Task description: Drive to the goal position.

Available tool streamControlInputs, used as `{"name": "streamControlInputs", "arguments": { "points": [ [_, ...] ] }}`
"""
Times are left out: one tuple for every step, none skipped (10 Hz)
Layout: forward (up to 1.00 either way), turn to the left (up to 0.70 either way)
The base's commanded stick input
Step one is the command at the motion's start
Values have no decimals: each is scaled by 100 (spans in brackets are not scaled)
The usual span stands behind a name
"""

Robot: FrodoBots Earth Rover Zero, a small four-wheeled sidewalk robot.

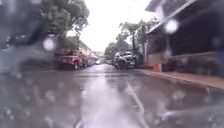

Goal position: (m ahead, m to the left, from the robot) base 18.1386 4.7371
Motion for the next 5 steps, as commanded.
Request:
{"name": "streamControlInputs", "arguments": {
  "points": [
    [100, 20],
    [100, 27],
    [100, 7],
    [100, 0],
    [100, 0]
  ]
}}
